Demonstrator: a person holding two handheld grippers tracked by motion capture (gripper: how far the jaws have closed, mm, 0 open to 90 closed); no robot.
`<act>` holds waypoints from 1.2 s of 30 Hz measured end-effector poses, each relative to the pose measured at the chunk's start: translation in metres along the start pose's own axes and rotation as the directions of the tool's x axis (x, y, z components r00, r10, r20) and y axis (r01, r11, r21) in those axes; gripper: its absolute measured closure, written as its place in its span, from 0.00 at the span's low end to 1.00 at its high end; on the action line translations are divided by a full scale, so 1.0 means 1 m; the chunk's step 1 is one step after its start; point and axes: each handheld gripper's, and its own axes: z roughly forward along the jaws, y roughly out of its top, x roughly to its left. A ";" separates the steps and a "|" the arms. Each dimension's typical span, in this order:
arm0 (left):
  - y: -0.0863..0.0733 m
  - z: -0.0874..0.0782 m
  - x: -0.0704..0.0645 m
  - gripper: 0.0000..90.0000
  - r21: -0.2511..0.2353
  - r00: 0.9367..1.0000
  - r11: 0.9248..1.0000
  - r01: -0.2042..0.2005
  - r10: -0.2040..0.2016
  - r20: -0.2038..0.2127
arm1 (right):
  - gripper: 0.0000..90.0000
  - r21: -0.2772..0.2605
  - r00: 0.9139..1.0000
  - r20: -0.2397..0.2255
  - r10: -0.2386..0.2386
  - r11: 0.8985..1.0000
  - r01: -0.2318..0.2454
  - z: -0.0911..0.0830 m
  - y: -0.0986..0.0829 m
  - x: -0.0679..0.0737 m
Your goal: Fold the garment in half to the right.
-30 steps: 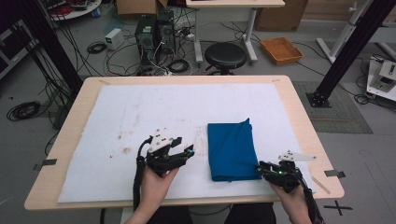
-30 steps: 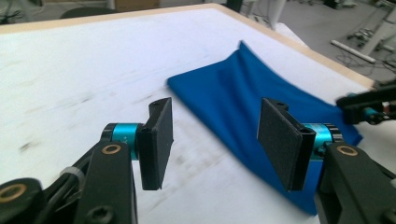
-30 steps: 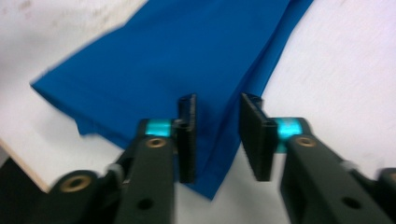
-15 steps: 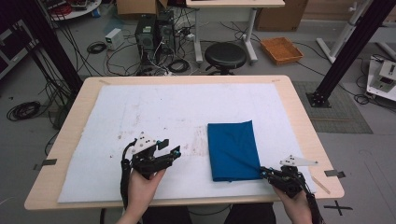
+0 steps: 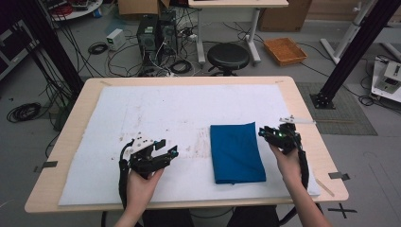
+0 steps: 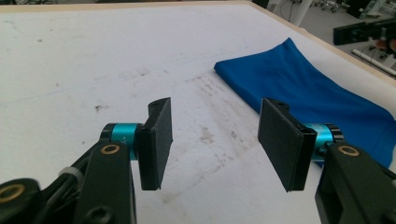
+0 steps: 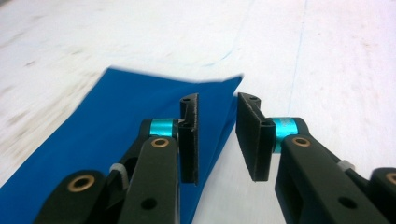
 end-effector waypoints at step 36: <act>0.011 -0.023 0.044 0.38 -0.046 0.975 0.978 -0.201 0.195 -0.110 | 0.35 -0.144 0.999 0.030 0.030 0.989 -0.025 -0.026 -0.014 -0.022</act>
